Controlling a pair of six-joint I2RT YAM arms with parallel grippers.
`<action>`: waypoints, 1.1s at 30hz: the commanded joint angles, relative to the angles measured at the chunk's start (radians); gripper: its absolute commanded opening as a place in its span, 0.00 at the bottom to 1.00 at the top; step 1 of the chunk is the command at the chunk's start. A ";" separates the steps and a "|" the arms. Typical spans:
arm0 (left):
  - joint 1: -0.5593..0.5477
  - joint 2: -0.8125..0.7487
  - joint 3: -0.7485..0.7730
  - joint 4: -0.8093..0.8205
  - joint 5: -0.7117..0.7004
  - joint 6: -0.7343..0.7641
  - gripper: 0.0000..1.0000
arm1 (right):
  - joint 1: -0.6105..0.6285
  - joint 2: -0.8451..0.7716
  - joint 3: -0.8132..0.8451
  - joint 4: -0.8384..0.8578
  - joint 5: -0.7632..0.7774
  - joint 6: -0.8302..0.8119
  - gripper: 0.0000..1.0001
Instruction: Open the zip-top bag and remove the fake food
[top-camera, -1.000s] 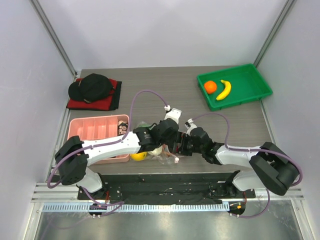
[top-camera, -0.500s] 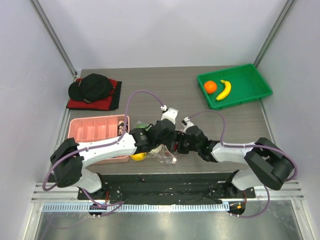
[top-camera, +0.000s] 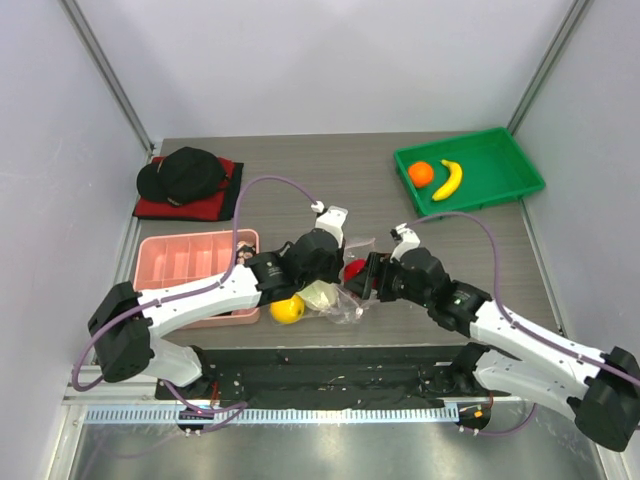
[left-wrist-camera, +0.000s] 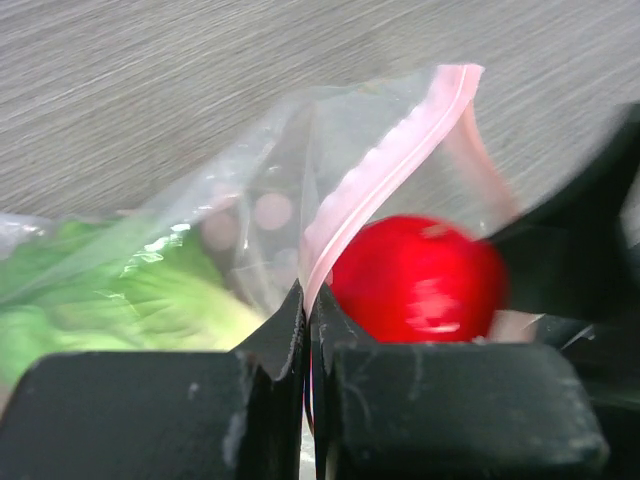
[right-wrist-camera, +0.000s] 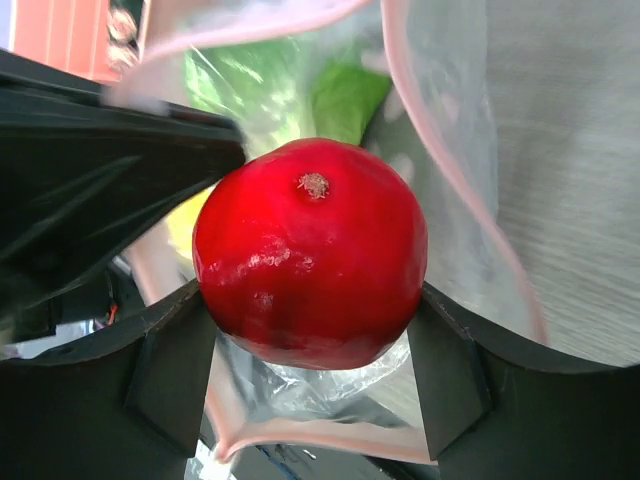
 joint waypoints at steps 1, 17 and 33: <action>0.032 -0.011 0.022 0.003 0.019 0.005 0.00 | -0.001 -0.065 0.140 -0.144 0.115 -0.053 0.23; 0.048 -0.060 -0.040 0.053 0.119 -0.019 0.00 | -0.440 0.181 0.478 -0.216 0.192 -0.226 0.28; 0.048 -0.137 -0.014 0.035 0.212 -0.008 0.00 | -0.874 0.985 1.032 -0.196 0.216 -0.305 0.61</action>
